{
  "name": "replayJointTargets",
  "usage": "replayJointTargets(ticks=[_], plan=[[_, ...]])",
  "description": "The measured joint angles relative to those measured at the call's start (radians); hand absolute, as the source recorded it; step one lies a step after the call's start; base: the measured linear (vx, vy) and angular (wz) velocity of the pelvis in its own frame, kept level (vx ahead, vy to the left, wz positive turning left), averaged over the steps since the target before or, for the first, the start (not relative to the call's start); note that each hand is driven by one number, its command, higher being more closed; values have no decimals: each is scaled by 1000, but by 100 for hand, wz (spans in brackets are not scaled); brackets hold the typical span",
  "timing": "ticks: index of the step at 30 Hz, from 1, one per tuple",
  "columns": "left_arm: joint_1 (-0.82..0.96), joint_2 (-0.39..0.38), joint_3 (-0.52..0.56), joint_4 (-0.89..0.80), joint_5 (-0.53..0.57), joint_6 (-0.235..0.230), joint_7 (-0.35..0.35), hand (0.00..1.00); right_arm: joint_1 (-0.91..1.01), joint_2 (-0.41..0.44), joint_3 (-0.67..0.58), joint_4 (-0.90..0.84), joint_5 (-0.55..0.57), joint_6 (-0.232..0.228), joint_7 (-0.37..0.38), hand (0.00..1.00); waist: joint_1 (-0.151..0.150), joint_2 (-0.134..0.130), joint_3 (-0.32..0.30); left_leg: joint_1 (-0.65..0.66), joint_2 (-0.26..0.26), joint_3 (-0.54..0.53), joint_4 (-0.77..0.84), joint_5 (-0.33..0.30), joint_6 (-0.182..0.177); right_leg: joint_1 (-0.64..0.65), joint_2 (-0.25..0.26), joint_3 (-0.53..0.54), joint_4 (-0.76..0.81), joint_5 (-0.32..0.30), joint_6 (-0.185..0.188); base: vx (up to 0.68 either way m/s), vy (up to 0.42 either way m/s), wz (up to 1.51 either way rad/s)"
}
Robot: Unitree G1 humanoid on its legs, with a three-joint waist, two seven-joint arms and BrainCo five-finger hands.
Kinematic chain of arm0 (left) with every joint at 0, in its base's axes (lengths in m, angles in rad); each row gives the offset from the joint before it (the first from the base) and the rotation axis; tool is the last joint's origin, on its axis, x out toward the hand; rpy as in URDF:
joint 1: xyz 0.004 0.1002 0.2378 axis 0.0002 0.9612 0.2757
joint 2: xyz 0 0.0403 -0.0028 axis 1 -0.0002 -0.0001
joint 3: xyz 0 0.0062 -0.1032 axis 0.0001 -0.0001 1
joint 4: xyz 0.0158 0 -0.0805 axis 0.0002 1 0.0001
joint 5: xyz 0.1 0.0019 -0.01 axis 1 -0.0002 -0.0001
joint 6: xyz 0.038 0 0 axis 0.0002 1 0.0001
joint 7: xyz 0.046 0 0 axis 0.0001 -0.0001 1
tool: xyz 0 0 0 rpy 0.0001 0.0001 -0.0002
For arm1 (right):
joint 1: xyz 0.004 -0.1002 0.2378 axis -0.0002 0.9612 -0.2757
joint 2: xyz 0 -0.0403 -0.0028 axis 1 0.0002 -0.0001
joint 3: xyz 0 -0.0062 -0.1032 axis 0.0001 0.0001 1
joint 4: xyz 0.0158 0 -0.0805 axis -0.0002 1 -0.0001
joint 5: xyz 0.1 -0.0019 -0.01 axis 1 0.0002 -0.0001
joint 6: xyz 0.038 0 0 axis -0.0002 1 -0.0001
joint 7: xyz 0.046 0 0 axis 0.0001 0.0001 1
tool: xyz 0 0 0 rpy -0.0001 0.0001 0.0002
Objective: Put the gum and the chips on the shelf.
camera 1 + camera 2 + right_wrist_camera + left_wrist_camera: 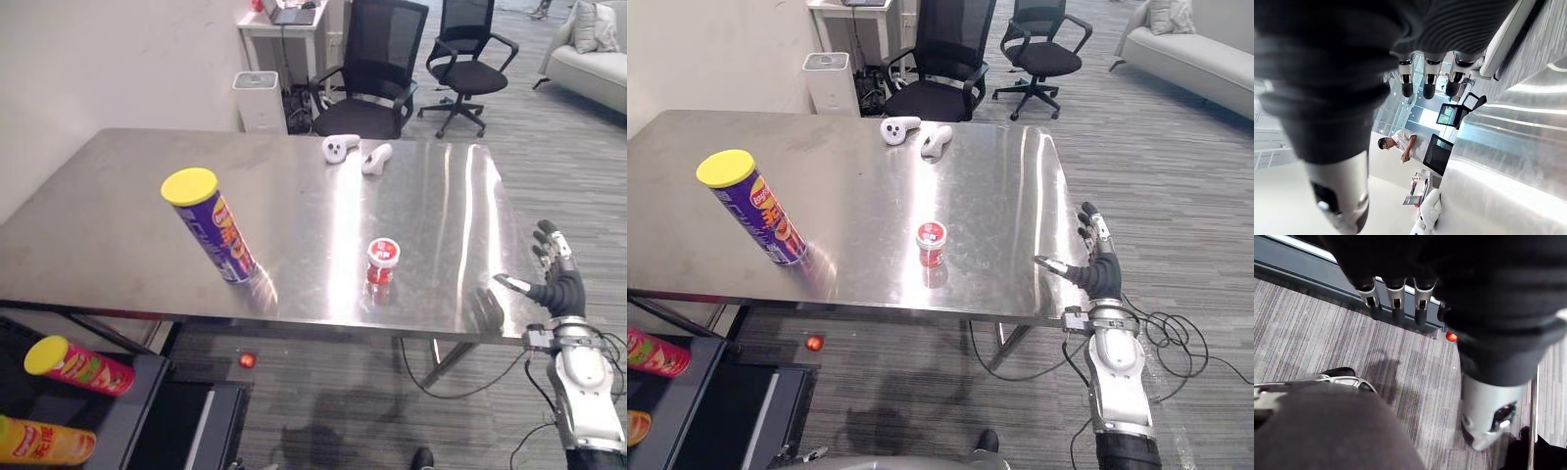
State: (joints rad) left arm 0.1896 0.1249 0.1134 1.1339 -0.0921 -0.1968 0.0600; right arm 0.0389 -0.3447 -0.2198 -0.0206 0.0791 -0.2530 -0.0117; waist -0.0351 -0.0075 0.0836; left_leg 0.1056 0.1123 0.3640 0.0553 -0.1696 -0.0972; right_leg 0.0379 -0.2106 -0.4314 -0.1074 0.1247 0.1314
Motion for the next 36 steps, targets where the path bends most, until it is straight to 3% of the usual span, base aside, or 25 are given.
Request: replayJointTargets(ticks=[18,36], plan=[[1,1,-1,1,29,2,2,0,-92,1,75,116,1,2,-2,0,17,-14,32,-29,-17,-47,0,14,11,0,-17,-35,0,0,0,-17,-5,6],[-10,6,-11,0,37,2,3,0,-145,3,224,112,-1,2,28,0,41,-21,75,-52,-21,-76,6,17,15,0,-22,-60,0,0,0,-4,-5,4]])
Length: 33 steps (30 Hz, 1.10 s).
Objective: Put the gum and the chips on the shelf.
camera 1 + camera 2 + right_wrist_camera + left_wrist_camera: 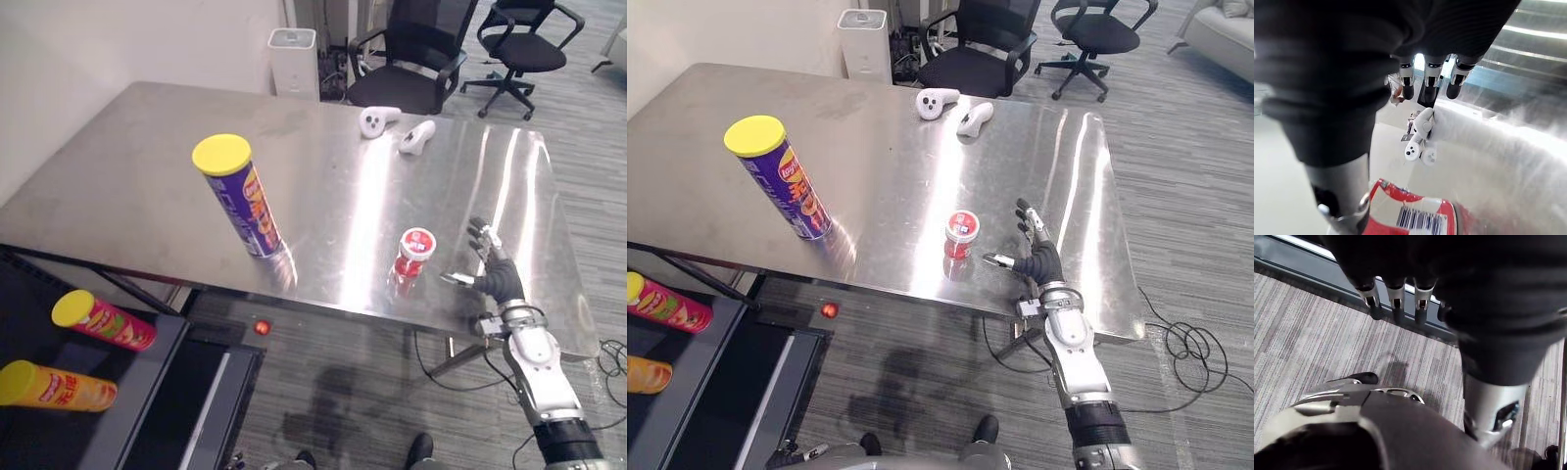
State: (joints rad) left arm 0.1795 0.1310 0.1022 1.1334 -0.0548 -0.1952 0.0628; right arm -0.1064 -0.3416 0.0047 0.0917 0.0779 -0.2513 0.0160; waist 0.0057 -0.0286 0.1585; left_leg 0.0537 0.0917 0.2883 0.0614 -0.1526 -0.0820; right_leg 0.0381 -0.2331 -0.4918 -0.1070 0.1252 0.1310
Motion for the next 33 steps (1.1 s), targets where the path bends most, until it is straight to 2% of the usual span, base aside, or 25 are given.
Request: replayJointTargets(ticks=[10,15,33], plan=[[-4,0,0,0,0,0,0,0,-9,2,50,-6,0,0,17,0,3,-1,3,-16,0,-19,10,0,1,0,-1,-16,0,0,0,-5,-5,4],[-17,0,0,0,3,1,0,0,-11,4,51,-6,0,0,16,0,25,-1,10,-17,0,-23,11,2,1,1,-1,-19,0,0,0,-7,-5,3],[-28,4,2,-1,29,1,3,0,-68,7,61,-4,0,4,1,0,30,-8,30,-21,-1,-26,10,2,2,0,-1,-22,0,0,0,0,0,0]])
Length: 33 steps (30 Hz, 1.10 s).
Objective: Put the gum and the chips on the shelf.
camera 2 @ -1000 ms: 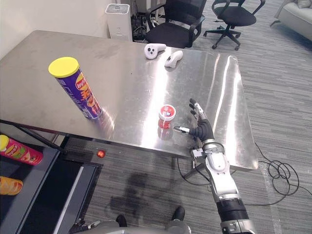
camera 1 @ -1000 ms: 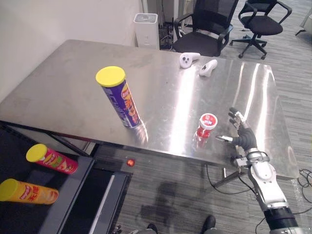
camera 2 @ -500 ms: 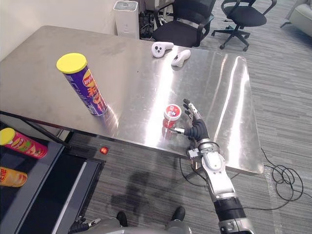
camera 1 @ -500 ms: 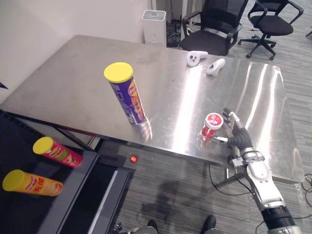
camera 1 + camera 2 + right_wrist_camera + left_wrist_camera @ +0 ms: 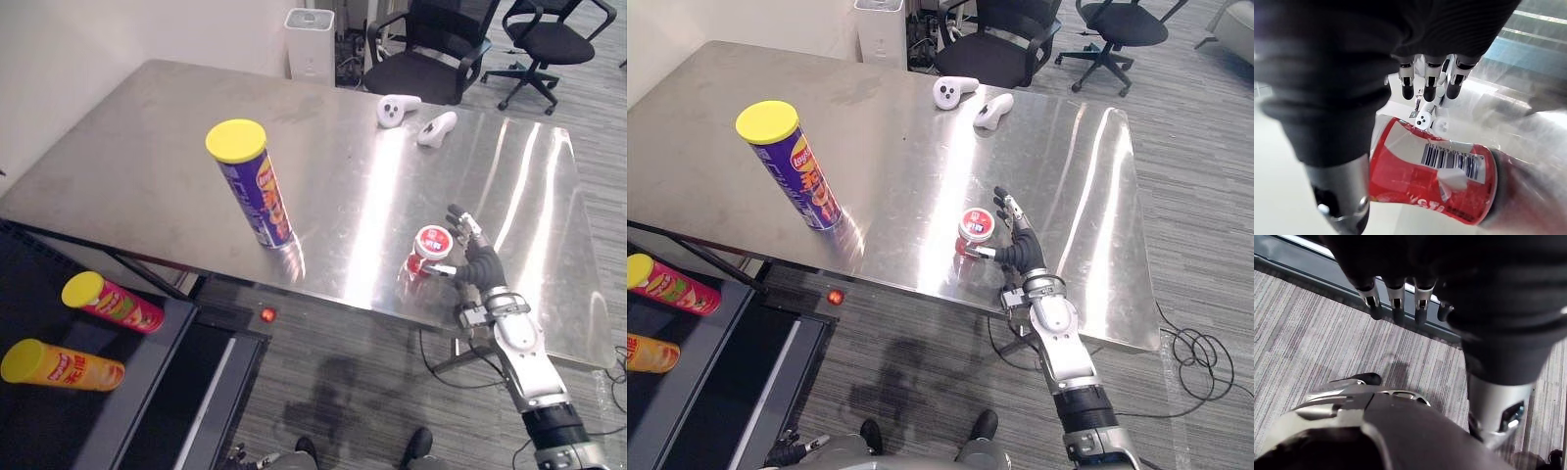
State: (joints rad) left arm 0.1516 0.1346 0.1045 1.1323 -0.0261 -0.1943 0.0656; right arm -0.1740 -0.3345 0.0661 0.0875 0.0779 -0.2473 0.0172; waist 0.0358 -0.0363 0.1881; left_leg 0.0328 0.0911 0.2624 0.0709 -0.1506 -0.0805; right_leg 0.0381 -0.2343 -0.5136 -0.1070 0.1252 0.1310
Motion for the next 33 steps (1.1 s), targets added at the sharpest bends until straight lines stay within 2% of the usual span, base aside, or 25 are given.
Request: replayJointTargets(ticks=[5,8,9,14,19,33], plan=[[-2,1,0,-4,0,0,1,0,-1,6,22,1,0,6,-9,0,5,-2,2,-13,-1,-5,1,4,0,-8,-1,-5,0,0,0,-6,-5,3],[-1,1,0,-13,0,0,3,0,-10,41,23,4,0,18,-9,0,9,-4,4,-22,0,-8,0,10,0,-15,0,-7,0,0,0,-6,-8,1],[-1,1,0,-14,0,0,4,0,-12,43,31,6,0,19,-8,100,9,-5,4,-22,0,-9,0,11,0,-14,-1,-8,0,0,0,0,0,0],[-2,8,0,-21,0,0,6,0,-23,44,68,6,0,20,-4,100,11,-18,13,-23,-1,-11,0,13,1,-15,-1,-8,0,0,0,0,0,0],[-7,8,0,-21,1,1,6,0,-23,53,99,6,0,21,15,100,22,-18,14,-24,-1,-11,0,13,0,-15,0,-7,0,0,0,0,0,0],[-7,8,11,-21,9,2,9,0,-20,77,97,6,-1,25,-1,100,22,-22,16,-3,1,2,-2,13,0,-5,0,4,0,9,-7,-1,-2,-2]])
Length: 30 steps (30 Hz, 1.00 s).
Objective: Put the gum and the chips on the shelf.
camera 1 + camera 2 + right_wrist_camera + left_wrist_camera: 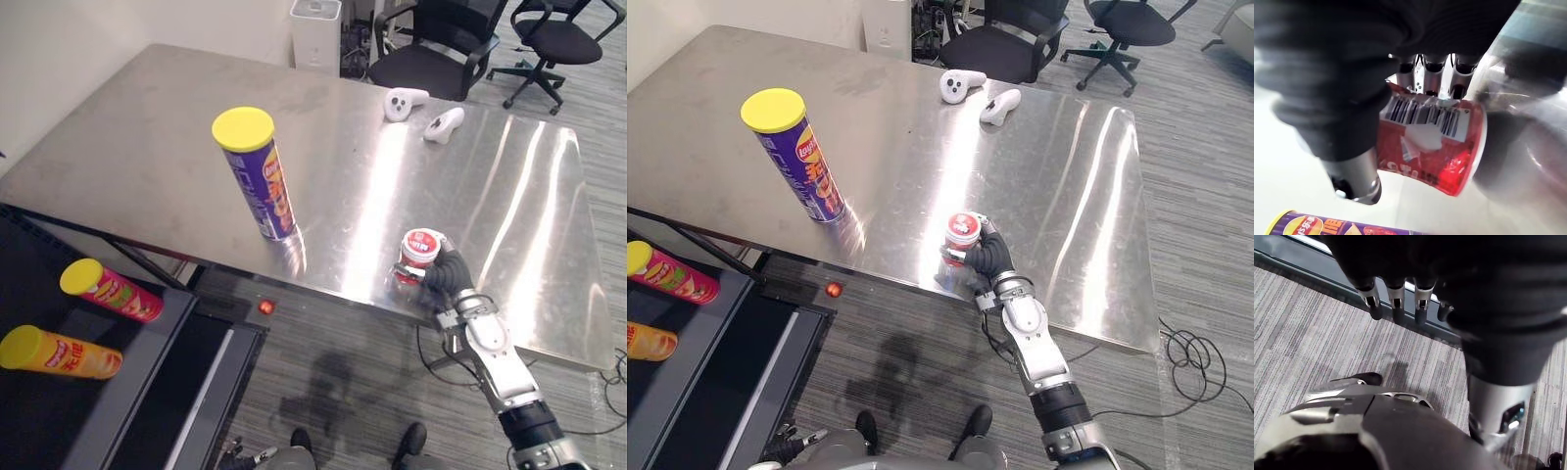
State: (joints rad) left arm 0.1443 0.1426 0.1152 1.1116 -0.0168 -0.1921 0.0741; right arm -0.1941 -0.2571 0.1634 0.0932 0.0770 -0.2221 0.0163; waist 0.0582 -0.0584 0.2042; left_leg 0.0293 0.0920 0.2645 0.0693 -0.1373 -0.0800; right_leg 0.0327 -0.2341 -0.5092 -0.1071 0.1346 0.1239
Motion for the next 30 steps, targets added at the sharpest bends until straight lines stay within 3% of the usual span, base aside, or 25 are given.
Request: replayJointTargets(ticks=[17,30], plan=[[7,2,42,7,37,8,-23,0,110,1,-178,-292,1,-2,0,100,-5,-5,-6,31,3,24,5,0,0,2,-3,38,31,0,0,-29,-2,-5],[24,-2,50,37,79,29,-44,0,250,1,-252,-317,12,-3,31,100,-27,14,-86,48,9,30,20,-1,-1,26,4,51,11,-1,0,-33,-11,-2]])
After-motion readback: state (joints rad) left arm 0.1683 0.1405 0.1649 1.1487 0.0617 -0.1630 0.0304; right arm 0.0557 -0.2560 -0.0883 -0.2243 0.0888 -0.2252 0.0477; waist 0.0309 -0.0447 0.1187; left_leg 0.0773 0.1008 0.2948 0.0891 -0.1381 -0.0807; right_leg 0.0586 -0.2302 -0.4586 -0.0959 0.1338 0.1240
